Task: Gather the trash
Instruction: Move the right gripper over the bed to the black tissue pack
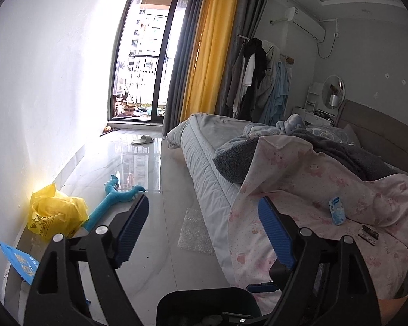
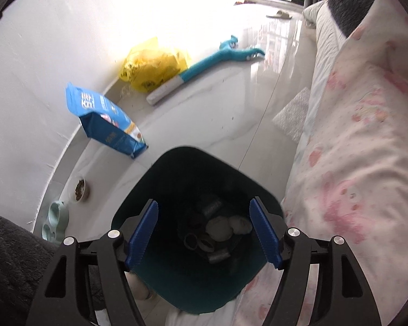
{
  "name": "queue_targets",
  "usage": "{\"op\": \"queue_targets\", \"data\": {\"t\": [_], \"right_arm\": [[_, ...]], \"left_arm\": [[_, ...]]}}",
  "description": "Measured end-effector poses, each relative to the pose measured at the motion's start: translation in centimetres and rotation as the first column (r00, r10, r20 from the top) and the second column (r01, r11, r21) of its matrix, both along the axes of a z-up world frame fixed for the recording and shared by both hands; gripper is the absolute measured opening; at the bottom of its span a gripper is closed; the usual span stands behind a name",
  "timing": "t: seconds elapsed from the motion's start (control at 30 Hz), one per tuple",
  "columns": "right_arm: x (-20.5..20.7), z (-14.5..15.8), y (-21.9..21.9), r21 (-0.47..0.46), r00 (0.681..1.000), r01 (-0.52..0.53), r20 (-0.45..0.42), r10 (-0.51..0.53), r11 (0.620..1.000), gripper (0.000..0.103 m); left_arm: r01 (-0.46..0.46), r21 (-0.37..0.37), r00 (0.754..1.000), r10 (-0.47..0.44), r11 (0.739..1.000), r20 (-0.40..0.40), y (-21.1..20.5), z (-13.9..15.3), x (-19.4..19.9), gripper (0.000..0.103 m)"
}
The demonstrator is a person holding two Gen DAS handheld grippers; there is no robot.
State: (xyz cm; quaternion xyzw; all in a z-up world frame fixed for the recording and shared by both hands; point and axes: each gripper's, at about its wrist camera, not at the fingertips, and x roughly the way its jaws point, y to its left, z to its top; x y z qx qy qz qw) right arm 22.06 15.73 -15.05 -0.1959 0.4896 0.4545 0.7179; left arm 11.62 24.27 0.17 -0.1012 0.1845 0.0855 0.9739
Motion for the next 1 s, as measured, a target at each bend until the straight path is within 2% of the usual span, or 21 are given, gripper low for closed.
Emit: {"op": "queue_targets", "data": {"t": [0.2,0.33,0.5,0.6,0.73,0.87,1.0], "right_arm": [[1.5,3.0,-3.3,0.111,0.997,0.058,0.050,-0.063,0.992,0.073],[2.7,4.8,-5.9,0.177,0.990,0.092,0.090,-0.109,0.980,0.074],[4.3,6.5,-8.8,0.218,0.975,0.112,0.164,-0.150,0.970,0.076],[5.4,7.1,-10.8,0.232,0.962,0.136,0.203,-0.184,0.963,0.084],[6.8,7.1,-13.7,0.249,0.948,0.180,0.212,-0.235,0.952,0.084],[8.4,7.0,-17.1,0.253,0.933,0.230,0.218,-0.287,0.940,0.084],[9.6,7.1,-20.2,0.268,0.916,0.280,0.213,-0.340,0.922,0.084]], "left_arm": [[0.020,0.007,0.999,-0.021,1.000,0.033,-1.6,0.9,0.9,0.090],[0.043,-0.010,0.999,-0.043,0.999,0.014,-2.7,0.5,2.2,0.091],[0.072,0.000,0.997,-0.072,0.997,-0.019,-4.4,-0.2,4.1,0.092],[0.103,-0.025,0.994,-0.103,0.994,-0.037,-5.4,-0.7,5.1,0.093],[0.135,-0.037,0.989,-0.137,0.990,-0.049,-6.9,-1.0,6.5,0.093],[0.167,-0.006,0.984,-0.167,0.986,-0.065,-8.8,-0.9,8.0,0.093],[0.194,-0.036,0.978,-0.196,0.980,-0.076,-10.3,-1.1,9.5,0.094]]}}
